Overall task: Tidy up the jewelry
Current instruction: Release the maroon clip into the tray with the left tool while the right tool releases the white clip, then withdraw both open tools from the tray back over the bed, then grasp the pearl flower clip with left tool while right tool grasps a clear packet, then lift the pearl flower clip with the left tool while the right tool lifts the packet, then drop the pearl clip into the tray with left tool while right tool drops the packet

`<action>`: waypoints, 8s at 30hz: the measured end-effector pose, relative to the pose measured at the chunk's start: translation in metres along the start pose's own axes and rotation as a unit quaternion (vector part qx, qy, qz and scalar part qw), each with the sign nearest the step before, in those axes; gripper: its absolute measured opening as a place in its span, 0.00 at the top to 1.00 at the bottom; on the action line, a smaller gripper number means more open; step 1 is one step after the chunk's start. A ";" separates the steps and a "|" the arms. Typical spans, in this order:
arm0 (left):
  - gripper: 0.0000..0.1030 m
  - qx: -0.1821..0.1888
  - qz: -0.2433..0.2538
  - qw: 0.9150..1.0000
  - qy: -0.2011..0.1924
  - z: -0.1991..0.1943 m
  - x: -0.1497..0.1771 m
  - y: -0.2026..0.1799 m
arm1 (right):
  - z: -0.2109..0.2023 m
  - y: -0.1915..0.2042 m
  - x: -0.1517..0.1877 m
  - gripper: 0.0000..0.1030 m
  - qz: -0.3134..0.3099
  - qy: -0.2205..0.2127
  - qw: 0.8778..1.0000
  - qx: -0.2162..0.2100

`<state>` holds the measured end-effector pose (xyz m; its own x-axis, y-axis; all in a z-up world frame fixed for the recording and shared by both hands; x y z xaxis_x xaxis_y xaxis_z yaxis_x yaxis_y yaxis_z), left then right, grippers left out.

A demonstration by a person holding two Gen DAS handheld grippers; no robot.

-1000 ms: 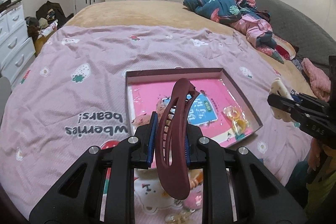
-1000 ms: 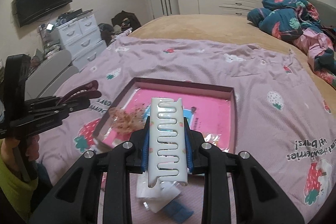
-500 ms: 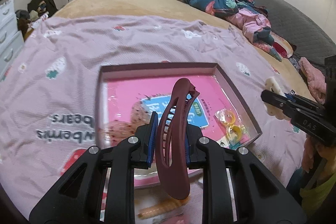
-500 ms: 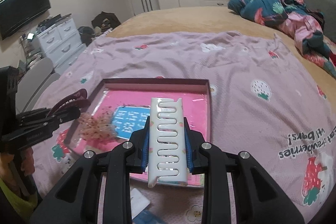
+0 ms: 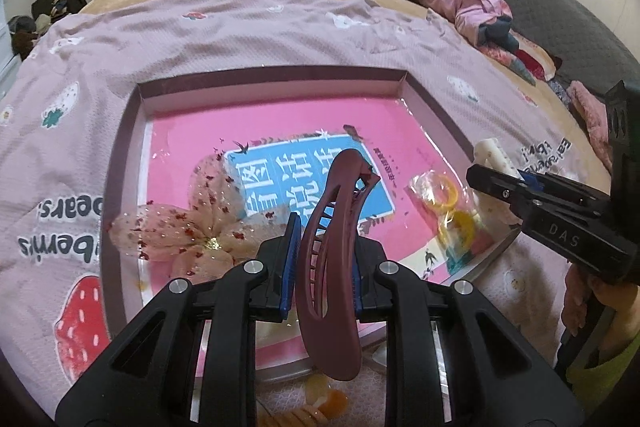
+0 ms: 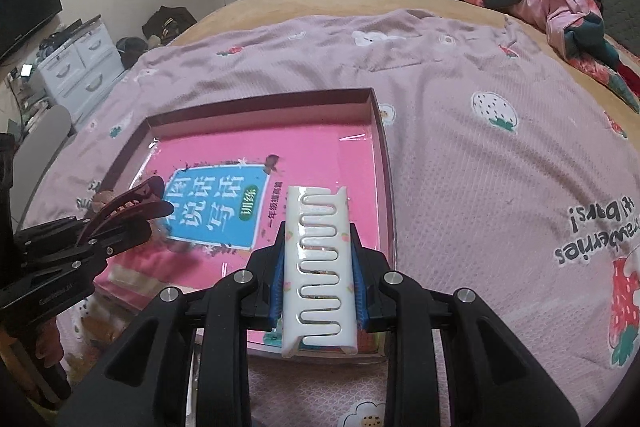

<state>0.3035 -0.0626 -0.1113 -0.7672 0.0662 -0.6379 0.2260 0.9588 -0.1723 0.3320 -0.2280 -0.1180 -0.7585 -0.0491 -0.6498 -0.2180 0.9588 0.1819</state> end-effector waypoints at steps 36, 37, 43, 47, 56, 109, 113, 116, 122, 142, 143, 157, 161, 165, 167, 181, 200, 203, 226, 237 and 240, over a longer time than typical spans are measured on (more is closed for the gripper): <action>0.34 -0.017 -0.004 0.999 -0.046 -0.065 -0.014 0.000 | -0.103 0.009 -0.006 0.24 0.007 -0.093 0.995 -0.020; 0.29 -0.020 -0.006 0.998 -0.053 -0.072 -0.015 0.000 | -0.108 0.009 -0.007 0.20 0.007 -0.097 0.995 -0.022; 0.12 -0.031 -0.019 0.996 -0.078 -0.106 -0.016 0.005 | -0.134 0.013 -0.008 0.15 0.001 -0.117 0.993 -0.022; 0.11 -0.037 -0.025 0.995 -0.088 -0.127 -0.010 0.008 | -0.146 0.015 -0.005 0.15 -0.003 -0.121 0.992 -0.025; 0.09 -0.056 -0.040 0.992 -0.103 -0.164 0.018 0.024 | -0.179 0.021 0.004 0.15 -0.014 -0.136 0.990 -0.032; 0.21 -0.073 0.002 0.997 0.028 -0.119 0.143 0.026 | -0.109 0.082 0.102 0.14 -0.132 0.012 0.989 -0.062; 0.30 -0.065 -0.002 0.997 0.035 -0.109 0.148 0.027 | -0.097 0.085 0.103 0.14 -0.143 0.021 0.988 -0.060; 0.38 -0.060 -0.006 0.997 0.039 -0.100 0.152 0.024 | -0.085 0.089 0.103 0.14 -0.148 0.030 0.987 -0.062; 0.55 -0.048 -0.020 0.998 0.035 -0.093 0.152 0.027 | -0.063 0.098 0.101 0.15 -0.153 0.048 0.985 -0.070; 0.61 -0.032 -0.045 0.998 0.027 -0.099 0.150 0.036 | -0.033 0.114 0.093 0.61 -0.153 0.054 0.983 -0.087; 0.61 -0.033 -0.046 0.998 0.026 -0.100 0.149 0.037 | -0.035 0.113 0.094 0.62 -0.147 0.054 0.984 -0.090; 0.61 -0.043 -0.060 0.997 -0.002 -0.124 0.139 0.046 | -0.102 0.105 0.095 0.62 -0.109 0.017 0.985 -0.134; 0.61 -0.045 -0.060 0.997 -0.014 -0.135 0.132 0.044 | -0.118 0.103 0.094 0.62 -0.108 0.006 0.985 -0.137; 0.61 -0.047 -0.058 0.997 -0.025 -0.143 0.125 0.041 | -0.131 0.095 0.090 0.62 -0.100 -0.008 0.986 -0.133; 0.61 -0.046 -0.056 0.997 -0.031 -0.147 0.120 0.039 | -0.137 0.089 0.087 0.62 -0.095 -0.016 0.987 -0.129; 0.61 -0.031 -0.032 0.997 -0.059 -0.152 0.081 0.011 | -0.157 0.058 0.064 0.62 -0.065 -0.054 0.991 -0.102; 0.61 -0.038 -0.020 0.995 -0.091 -0.140 0.013 0.012 | -0.163 0.048 0.011 0.62 -0.051 -0.097 0.990 -0.085; 0.61 -0.039 -0.025 0.995 -0.092 -0.135 0.006 0.017 | -0.162 0.050 0.003 0.62 -0.051 -0.102 0.990 -0.084; 0.61 -0.054 -0.045 0.995 -0.069 -0.075 -0.018 0.051 | -0.088 0.052 -0.029 0.62 -0.033 -0.072 0.996 -0.047; 0.61 -0.050 -0.040 0.997 -0.036 -0.036 -0.009 0.059 | -0.035 0.050 -0.019 0.62 -0.033 -0.032 0.999 -0.013; 0.61 -0.050 -0.038 0.998 -0.030 -0.030 -0.007 0.060 | -0.022 0.053 -0.018 0.62 -0.037 -0.023 0.999 -0.007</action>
<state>0.3039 0.0028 -0.0946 -0.7422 -0.0225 -0.6698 0.1050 0.9832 -0.1494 0.3202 -0.1830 -0.0804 -0.7111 -0.1058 -0.6951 -0.2809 0.9490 0.1429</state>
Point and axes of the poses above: each gripper's, at about its wrist camera, not at the fingertips, and z roughly the way its jaws point, y to its left, x to its underside, the point moved 7 cm from there along z, roughly the way its jaws point, and after that the axes turned 2 degrees about -y, right-handed, at the moved point
